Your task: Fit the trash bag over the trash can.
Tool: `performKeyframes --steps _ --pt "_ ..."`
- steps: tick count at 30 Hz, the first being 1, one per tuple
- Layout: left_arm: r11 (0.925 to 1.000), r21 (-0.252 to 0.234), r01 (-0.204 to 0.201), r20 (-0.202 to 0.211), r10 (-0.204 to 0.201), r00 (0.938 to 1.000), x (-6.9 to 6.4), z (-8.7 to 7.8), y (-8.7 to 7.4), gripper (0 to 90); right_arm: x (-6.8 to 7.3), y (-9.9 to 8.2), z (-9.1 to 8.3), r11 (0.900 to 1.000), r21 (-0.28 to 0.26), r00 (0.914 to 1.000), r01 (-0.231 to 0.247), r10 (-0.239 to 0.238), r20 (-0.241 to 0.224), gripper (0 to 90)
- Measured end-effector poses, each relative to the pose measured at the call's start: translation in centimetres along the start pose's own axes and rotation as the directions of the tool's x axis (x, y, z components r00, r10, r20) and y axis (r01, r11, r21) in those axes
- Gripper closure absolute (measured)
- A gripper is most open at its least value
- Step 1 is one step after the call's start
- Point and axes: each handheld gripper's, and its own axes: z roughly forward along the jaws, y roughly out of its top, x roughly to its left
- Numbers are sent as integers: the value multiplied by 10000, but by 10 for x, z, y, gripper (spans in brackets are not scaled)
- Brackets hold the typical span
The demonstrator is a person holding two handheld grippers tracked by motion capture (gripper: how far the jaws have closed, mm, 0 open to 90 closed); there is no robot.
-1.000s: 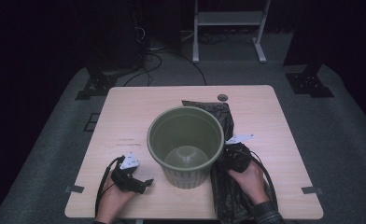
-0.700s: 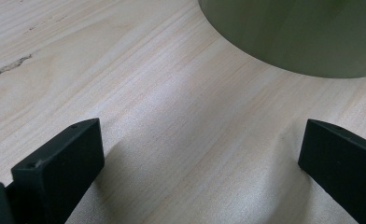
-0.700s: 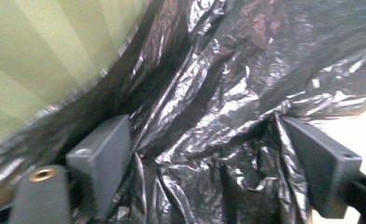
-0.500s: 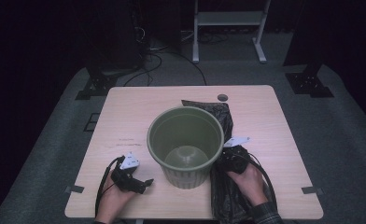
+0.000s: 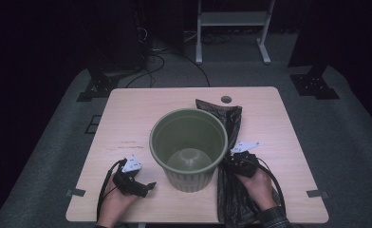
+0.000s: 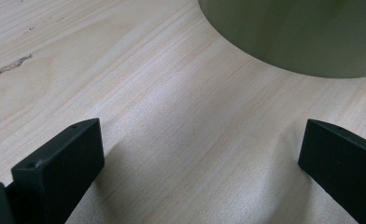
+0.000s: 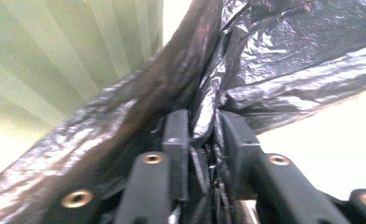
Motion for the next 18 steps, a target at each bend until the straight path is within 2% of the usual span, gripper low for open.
performKeyframes --steps 4,11,18 --pt "10000 -1 0 -1 0 10000 0 0 0 0 -2 -3 -3 10000 -14 9999 5 -5 -156 863" --pt "9999 4 110 -118 -110 9999 0 0 0 0 -4 -6 -10 9999 -1 9983 -155 155 -568 871" --pt "9999 0 115 -117 -115 9999 0 0 0 0 0 -4 -27 9994 -332 9934 -2 -37 -1149 871"
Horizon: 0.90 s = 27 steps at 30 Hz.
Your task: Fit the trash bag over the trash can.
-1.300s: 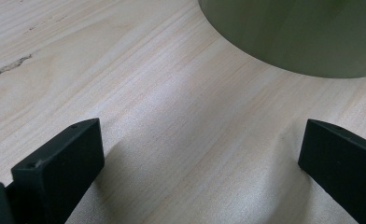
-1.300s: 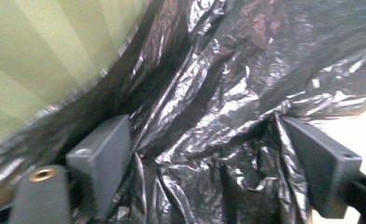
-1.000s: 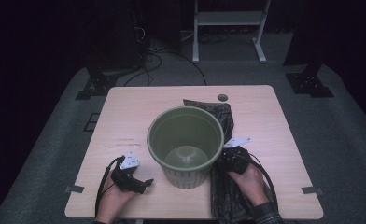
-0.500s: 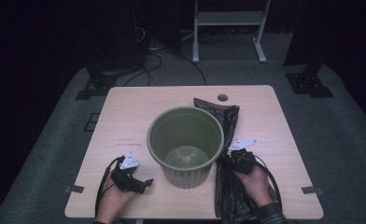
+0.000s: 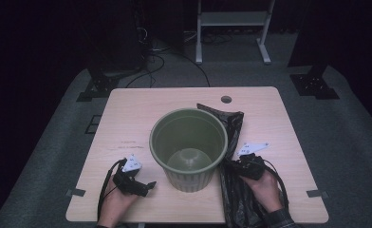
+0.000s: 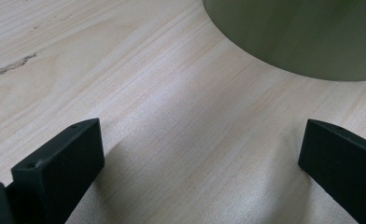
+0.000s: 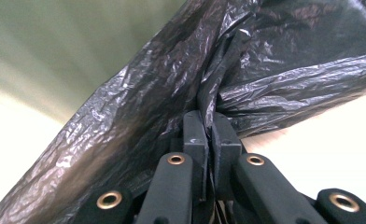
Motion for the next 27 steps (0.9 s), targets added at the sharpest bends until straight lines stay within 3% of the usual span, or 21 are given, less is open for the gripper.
performKeyframes --steps 8,13,21,27 --pt "10000 1 -2 0 2 10000 0 0 0 0 6 6 -20 9986 -518 9965 99 -142 -821 871" --pt "10000 2 -3 0 3 10000 0 0 0 0 8 15 -36 9937 -1109 9907 171 -318 -1323 870" --pt "10000 0 1 1 -1 10000 0 0 0 0 12 27 -55 9868 -1524 9832 556 -806 -1636 871" --pt "10000 24 -26 4 26 10000 0 0 0 0 17 39 -74 9750 -2056 9701 847 -1278 -2062 871"
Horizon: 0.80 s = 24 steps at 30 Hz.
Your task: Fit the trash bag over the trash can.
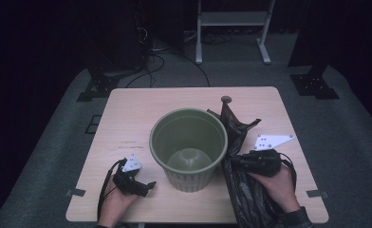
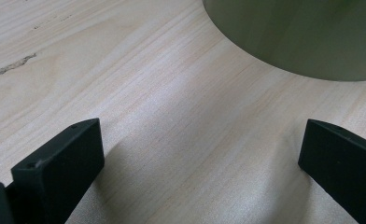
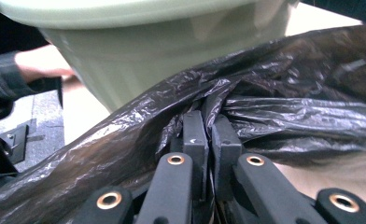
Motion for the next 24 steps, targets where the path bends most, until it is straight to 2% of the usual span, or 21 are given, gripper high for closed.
performKeyframes --steps 5,18,24 --pt "10000 -4 -1 -2 1 10000 0 0 0 0 7 11 -10 9993 -147 9980 331 -339 -540 871" --pt "10000 -25 3 -3 -3 10000 0 0 0 0 15 33 -28 9939 -613 9885 922 -987 -1149 871" --pt "10000 -23 -1 -4 1 10000 0 0 0 0 17 42 -36 9905 -993 9822 950 -1095 -1523 871"
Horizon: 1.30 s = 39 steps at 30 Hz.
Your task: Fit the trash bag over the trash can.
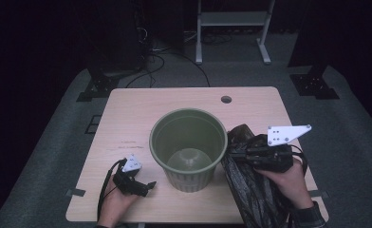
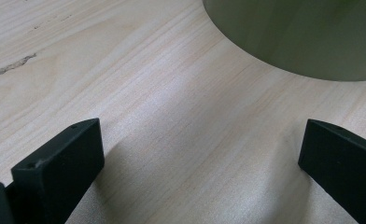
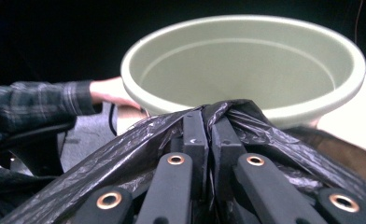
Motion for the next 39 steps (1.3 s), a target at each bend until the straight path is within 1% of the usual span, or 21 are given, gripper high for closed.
performKeyframes --steps 3,9,12,15,16,17,19,23,28,32,36,39 --pt "10000 -4 5 0 -5 10000 0 0 0 0 0 9 -3 9997 -230 9998 93 -97 -177 871" --pt "10000 -1 4 1 -4 10000 0 0 0 0 3 28 -1 9988 -240 9980 421 -431 -455 871" --pt "10000 0 0 1 0 10000 0 0 0 0 3 38 2 9985 -207 9962 498 -511 -704 870" --pt "10000 0 1 1 -1 10000 0 0 0 0 3 46 6 9983 -159 9953 555 -565 -784 870" --pt "10000 -1 3 -2 -3 10000 0 0 0 0 2 49 7 9981 -193 9950 578 -592 -810 870" --pt "10000 -1 1 0 -1 10000 0 0 0 0 1 53 9 9981 -253 9935 559 -581 -982 870" --pt "10000 0 0 0 0 10000 0 0 0 0 0 57 11 9979 -285 9929 575 -602 -1029 870" --pt "10000 -1 -1 -1 1 10000 0 0 0 0 -2 67 16 9972 -419 9895 614 -663 -1281 870" --pt "10000 -1 0 1 0 10000 0 0 0 0 -4 78 23 9963 -520 9897 688 -747 -1224 870" --pt "10000 2 -3 1 3 10000 0 0 0 0 -7 87 34 9961 -572 9871 675 -751 -1417 870" --pt "10000 1 0 1 0 10000 0 0 0 0 -7 95 42 9960 -605 9858 662 -746 -1504 870" --pt "10000 -2 3 1 -3 10000 0 0 0 0 -8 102 48 9954 -605 9851 741 -825 -1508 870"
